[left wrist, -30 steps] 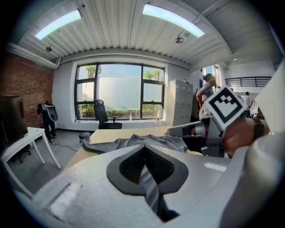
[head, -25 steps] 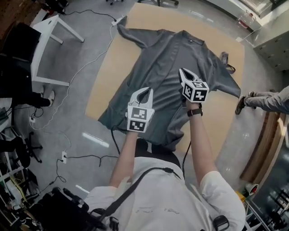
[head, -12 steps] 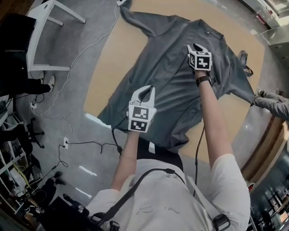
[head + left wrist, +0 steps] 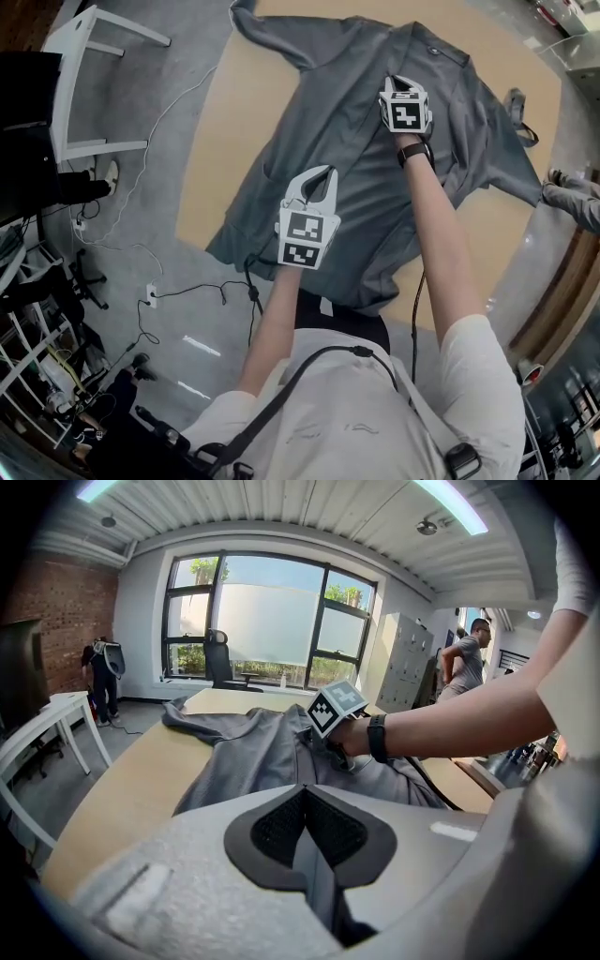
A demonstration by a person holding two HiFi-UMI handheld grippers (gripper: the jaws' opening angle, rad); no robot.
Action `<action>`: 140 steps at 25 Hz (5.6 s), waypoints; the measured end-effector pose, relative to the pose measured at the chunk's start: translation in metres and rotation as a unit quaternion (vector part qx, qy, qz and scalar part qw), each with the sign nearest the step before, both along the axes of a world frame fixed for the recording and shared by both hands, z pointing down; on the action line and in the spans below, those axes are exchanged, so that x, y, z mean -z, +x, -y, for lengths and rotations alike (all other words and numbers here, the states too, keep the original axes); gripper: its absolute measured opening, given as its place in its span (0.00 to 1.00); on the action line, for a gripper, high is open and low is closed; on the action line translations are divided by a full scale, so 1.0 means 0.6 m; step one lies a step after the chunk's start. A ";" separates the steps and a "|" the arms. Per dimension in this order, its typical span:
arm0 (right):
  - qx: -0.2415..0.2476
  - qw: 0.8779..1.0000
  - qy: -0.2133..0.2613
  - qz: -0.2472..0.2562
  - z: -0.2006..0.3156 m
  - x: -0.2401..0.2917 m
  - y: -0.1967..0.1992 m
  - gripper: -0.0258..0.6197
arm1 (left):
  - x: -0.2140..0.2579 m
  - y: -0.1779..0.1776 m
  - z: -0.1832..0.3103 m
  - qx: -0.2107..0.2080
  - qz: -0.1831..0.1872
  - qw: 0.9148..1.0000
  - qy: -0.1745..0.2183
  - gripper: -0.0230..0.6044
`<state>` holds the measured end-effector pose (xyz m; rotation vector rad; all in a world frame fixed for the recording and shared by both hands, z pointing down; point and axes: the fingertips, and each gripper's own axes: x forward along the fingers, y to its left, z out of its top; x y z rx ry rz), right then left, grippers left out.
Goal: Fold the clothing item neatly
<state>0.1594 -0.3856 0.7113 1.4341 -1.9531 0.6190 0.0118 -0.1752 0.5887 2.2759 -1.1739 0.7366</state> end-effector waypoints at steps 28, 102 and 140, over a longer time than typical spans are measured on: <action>-0.011 1.000 0.000 0.000 -0.111 0.098 0.121 0.20 | -0.029 -0.114 -0.117 -0.004 0.045 0.999 -0.015 0.04; 0.140 0.975 -0.093 0.142 -0.852 0.209 -0.406 0.07 | -0.031 -0.358 -0.459 -0.022 0.047 0.999 -0.015 0.12; -0.273 0.936 0.009 0.223 -0.912 0.160 -0.039 0.18 | -0.005 0.275 -0.160 -0.273 -0.035 0.958 -0.080 0.13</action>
